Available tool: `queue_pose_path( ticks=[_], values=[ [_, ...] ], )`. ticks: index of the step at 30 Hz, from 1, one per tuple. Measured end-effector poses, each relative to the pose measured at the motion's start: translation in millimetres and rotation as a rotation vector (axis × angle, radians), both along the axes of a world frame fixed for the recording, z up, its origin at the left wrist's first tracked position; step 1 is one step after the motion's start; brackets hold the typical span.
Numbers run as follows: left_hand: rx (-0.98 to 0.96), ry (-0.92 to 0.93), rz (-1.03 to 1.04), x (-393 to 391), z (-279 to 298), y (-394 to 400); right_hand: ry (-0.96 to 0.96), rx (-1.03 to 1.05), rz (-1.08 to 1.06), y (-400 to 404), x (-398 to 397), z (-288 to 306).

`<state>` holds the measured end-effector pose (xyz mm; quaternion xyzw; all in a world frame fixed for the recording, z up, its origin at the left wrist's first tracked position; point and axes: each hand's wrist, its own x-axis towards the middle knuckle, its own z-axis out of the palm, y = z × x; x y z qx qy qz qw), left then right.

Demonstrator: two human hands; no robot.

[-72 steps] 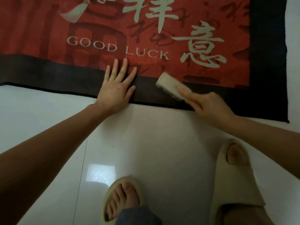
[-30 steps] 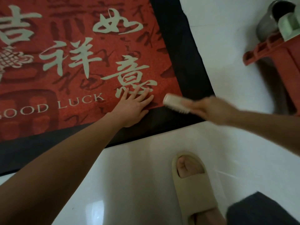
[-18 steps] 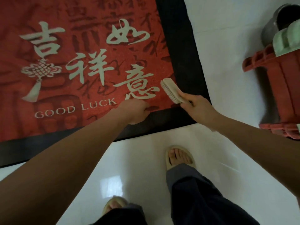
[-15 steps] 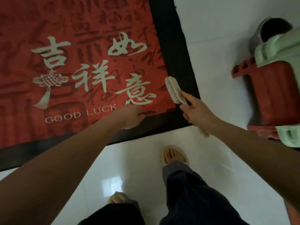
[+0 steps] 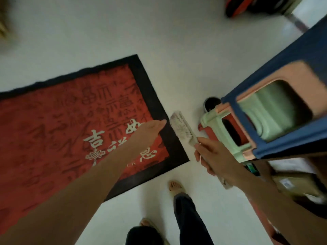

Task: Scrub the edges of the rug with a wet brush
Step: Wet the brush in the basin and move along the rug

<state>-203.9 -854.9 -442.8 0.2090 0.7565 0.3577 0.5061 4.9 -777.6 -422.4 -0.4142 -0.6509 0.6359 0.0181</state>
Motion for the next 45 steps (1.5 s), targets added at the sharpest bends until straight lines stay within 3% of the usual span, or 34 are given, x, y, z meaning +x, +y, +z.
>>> queue_pose_path(
  ticks=[2, 4, 10, 16, 21, 25, 29, 30, 33, 36, 45],
  values=[
    [0.031, -0.240, 0.121, 23, 69, 21, 0.008, 0.103, 0.018, -6, 17, 64],
    [0.087, -0.293, 0.088, 45, 123, 39, -0.016, 0.276, 0.030, -8, 38, 117],
    [0.302, -0.278, -0.116, 115, 224, 75, -0.053, 0.595, -0.091, 3, 114, 221],
    [0.454, -0.295, -0.258, 191, 297, 142, -0.017, 0.753, -0.178, 45, 195, 288],
    [0.541, -0.313, -0.165, 245, 331, 222, -0.027, 0.869, -0.092, 128, 245, 331],
    [0.486, -0.211, -0.023, 260, 323, 275, -0.107, 0.940, 0.040, 210, 265, 331],
    [0.277, 0.340, -0.101, 261, 300, 317, -0.326, 1.033, -0.115, 292, 279, 298],
    [0.228, 0.407, -0.131, 261, 294, 322, -0.384, 1.029, -0.119, 306, 279, 288],
    [0.124, 0.407, -0.137, 270, 276, 339, -0.451, 0.990, -0.083, 338, 276, 256],
    [0.125, 0.334, -0.090, 281, 267, 345, -0.467, 0.960, -0.066, 348, 268, 235],
    [0.122, 0.348, -0.107, 290, 258, 353, -0.582, 0.952, 0.050, 365, 243, 212]
  ],
)
